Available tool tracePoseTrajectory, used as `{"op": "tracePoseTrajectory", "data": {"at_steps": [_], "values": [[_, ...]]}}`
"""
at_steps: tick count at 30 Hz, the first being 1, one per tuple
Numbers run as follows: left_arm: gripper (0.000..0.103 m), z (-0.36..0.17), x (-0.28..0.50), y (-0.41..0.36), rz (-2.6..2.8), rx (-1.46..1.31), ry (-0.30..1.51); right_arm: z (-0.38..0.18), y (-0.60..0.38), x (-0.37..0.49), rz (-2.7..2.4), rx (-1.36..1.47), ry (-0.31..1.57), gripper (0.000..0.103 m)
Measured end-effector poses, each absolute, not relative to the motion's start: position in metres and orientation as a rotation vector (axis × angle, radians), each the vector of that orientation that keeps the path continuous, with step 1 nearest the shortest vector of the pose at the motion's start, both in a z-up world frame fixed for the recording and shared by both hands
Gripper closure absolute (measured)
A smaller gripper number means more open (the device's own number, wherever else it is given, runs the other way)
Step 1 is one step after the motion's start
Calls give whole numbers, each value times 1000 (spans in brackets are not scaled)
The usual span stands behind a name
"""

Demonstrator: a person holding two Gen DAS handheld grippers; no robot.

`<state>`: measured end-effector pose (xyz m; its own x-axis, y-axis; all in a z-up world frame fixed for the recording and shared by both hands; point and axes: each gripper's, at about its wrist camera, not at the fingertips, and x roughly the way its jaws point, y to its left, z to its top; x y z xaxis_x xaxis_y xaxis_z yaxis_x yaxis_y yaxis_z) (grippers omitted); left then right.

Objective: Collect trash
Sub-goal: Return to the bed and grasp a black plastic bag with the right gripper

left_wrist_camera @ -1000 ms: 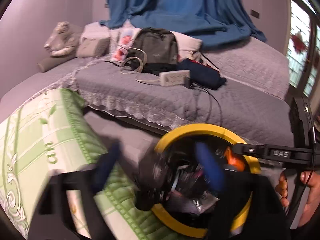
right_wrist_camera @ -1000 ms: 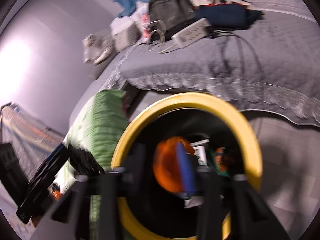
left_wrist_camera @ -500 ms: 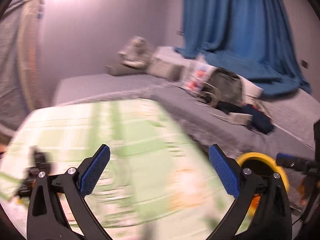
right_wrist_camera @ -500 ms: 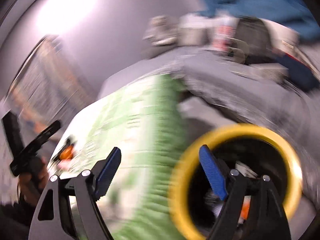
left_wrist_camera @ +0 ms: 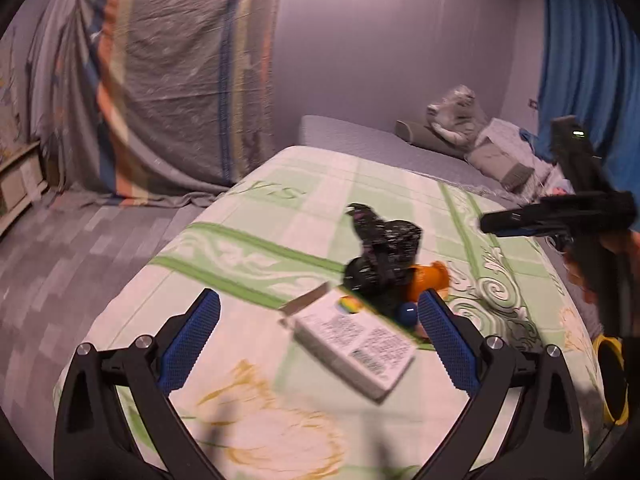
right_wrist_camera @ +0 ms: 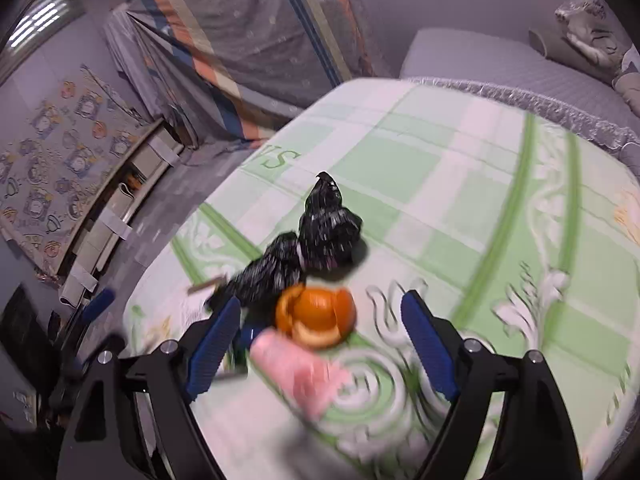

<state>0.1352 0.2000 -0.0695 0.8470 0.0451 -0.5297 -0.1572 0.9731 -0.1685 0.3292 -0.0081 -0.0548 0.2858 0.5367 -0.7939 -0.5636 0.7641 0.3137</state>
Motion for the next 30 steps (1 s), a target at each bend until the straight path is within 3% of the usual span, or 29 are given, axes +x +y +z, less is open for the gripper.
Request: {"op": "tracePoseTrajectory", "data": {"at_steps": [10, 13, 15, 17, 20, 30], "values": [[8, -88, 130, 235, 136, -250, 554, -107, 67, 395, 613, -90, 1188, 26], [8, -91, 134, 232, 123, -236, 561, -115, 75, 397, 626, -96, 1218, 53], [8, -90, 135, 229, 116, -215, 564, -122, 81, 396, 631, -114, 1236, 64], [8, -88, 138, 225, 99, -190, 573, -122, 81, 394, 645, -105, 1234, 87], [8, -88, 143, 218, 63, -142, 585, -106, 72, 390, 675, -51, 1200, 91], [8, -75, 209, 152, -262, 127, 652, -25, -43, 353, 760, 218, 993, 91]]}}
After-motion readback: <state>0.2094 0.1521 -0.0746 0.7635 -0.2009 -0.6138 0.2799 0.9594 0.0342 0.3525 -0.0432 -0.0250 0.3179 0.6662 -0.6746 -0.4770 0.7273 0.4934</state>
